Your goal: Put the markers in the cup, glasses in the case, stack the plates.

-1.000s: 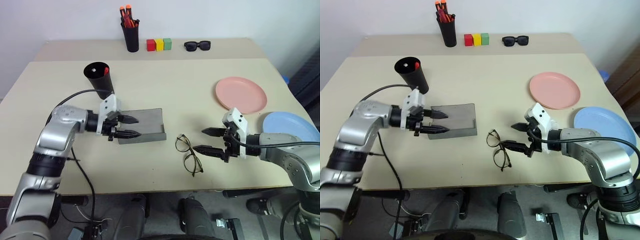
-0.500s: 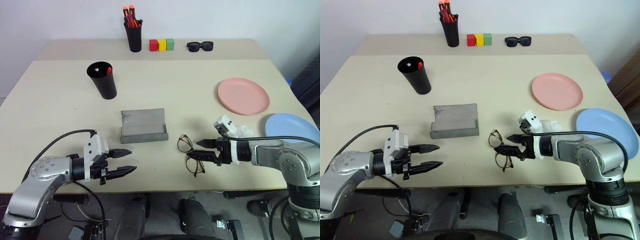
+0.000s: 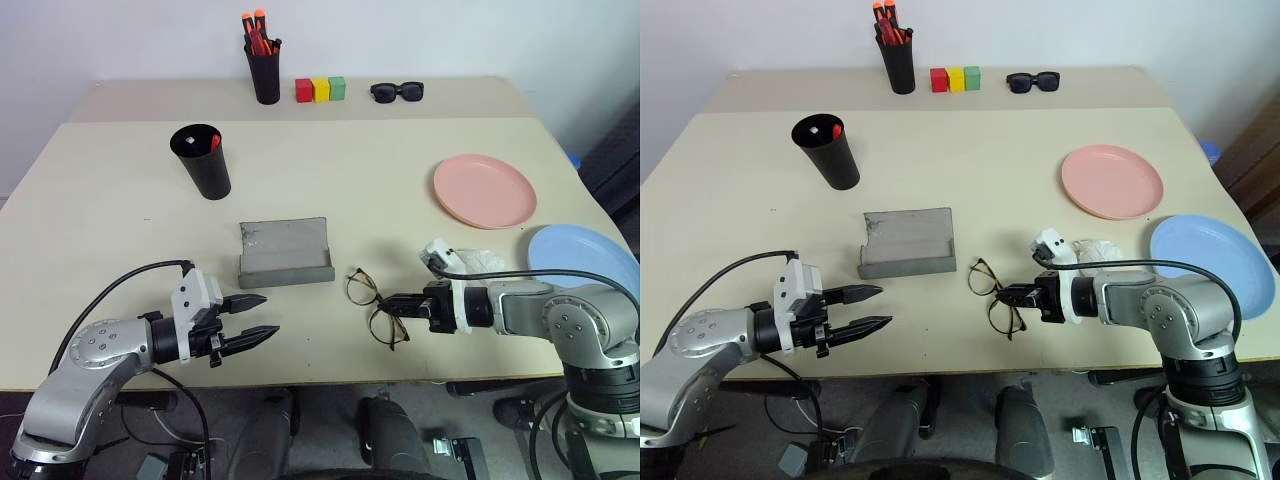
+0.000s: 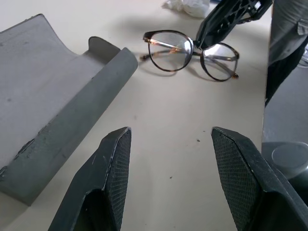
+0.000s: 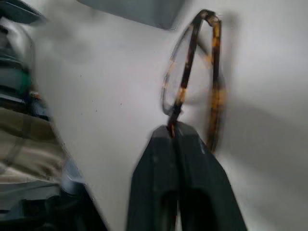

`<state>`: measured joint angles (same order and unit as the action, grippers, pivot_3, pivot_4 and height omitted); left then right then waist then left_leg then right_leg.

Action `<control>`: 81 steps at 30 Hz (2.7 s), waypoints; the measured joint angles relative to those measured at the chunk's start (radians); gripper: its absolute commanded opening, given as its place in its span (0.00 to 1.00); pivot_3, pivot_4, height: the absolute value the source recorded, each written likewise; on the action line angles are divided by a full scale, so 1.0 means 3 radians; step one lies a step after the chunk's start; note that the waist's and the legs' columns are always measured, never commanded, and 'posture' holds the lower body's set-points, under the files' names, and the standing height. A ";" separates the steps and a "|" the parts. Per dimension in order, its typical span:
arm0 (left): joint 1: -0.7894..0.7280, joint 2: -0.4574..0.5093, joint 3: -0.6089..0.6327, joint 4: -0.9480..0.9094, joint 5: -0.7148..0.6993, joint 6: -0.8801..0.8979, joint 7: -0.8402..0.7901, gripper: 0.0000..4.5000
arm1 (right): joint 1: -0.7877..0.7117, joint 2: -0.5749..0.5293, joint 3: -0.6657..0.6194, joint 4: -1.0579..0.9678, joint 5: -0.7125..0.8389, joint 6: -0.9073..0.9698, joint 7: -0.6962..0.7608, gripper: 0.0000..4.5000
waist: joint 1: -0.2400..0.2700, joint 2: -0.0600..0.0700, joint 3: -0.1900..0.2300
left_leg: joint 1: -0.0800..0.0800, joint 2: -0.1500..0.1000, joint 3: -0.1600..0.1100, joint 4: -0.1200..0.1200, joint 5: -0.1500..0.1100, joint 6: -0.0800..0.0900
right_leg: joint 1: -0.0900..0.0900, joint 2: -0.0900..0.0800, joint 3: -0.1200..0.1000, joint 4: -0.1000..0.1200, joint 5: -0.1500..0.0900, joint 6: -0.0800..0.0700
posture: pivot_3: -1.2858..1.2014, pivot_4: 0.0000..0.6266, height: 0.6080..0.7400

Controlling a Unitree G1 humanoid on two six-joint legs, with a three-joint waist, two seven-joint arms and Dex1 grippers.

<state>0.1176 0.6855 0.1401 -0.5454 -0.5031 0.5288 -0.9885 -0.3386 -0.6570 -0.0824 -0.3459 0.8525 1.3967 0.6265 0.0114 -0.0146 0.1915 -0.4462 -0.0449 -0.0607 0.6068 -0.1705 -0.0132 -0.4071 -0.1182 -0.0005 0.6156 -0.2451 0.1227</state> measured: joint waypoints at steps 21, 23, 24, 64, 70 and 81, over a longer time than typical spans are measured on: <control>0.0176 0.0039 0.0375 0.0636 0.0044 -0.0403 0.0159 0.60 | -0.2012 0.0179 0.1577 0.0843 -0.1095 -0.1641 0.1081 0.02 | -0.0090 0.0005 0.0002 | 0.0002 0.0015 0.0020 -0.0027 0.0002 0.0004 | -0.0025 0.0000 -0.0009 -0.0010 0.0008 -0.0010 | 0.52 0.24 1.00; 0.0137 0.0046 0.0369 0.0678 0.0050 -0.0413 0.0161 0.60 | -0.2216 0.0379 0.1773 0.1266 -0.1302 -0.1928 0.1270 0.02 | -0.0094 0.0005 0.0002 | 0.0002 0.0015 0.0022 -0.0028 0.0003 0.0004 | -0.0026 0.0001 -0.0008 -0.0007 0.0009 -0.0009 | 0.52 0.24 1.00; 0.0133 0.0049 0.0369 0.0691 0.0052 -0.0420 0.0168 0.60 | -0.2399 0.0563 0.1913 0.1664 -0.1493 -0.2201 0.1420 0.02 | -0.0104 0.0005 0.0002 | 0.0003 0.0014 0.0023 -0.0029 0.0006 0.0001 | -0.0026 0.0002 -0.0007 -0.0002 0.0009 -0.0008 | 0.52 0.24 1.00; -0.1028 -0.0209 0.0429 0.0831 -0.0352 0.0148 0.1000 0.00 | -0.2170 0.1036 0.1346 0.2288 -0.2729 -0.3908 0.2181 0.90 | -0.0070 -0.0004 -0.0002 | 0.0009 0.0010 0.0017 -0.0038 0.0026 -0.0035 | -0.0041 0.0024 -0.0012 0.0053 0.0018 0.0005 | 0.52 0.24 1.00; -0.2064 -0.0323 -0.0101 0.1571 -0.0021 0.0468 0.1268 0.00 | -0.1057 0.0803 0.0976 0.0848 -0.2604 -0.3331 0.1547 0.90 | -0.0103 -0.0005 0.0000 | 0.0011 0.0011 0.0020 -0.0034 0.0027 -0.0034 | -0.0042 0.0026 -0.0010 0.0060 0.0018 0.0005 | 0.52 0.24 1.00; -0.2842 -0.0343 -0.0919 0.2542 0.0420 0.0717 0.0651 0.00 | 0.0155 0.0525 0.0485 -0.0605 -0.2442 -0.2703 0.0725 0.90 | -0.0091 -0.0008 -0.0001 | 0.0013 0.0019 0.0016 -0.0031 0.0027 -0.0034 | -0.0033 0.0033 -0.0011 0.0051 0.0016 0.0004 | 0.52 0.24 1.00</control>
<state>-0.7349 0.5825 -0.1355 0.2173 -0.3772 0.7439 -0.7932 -0.2921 -0.4994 0.0630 -0.5273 0.1200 0.5858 0.8439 -0.0159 -0.0169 0.1913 -0.4423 -0.0392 -0.0560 0.5975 -0.1624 -0.0234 -0.4169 -0.1083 -0.0039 0.6309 -0.2403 0.1240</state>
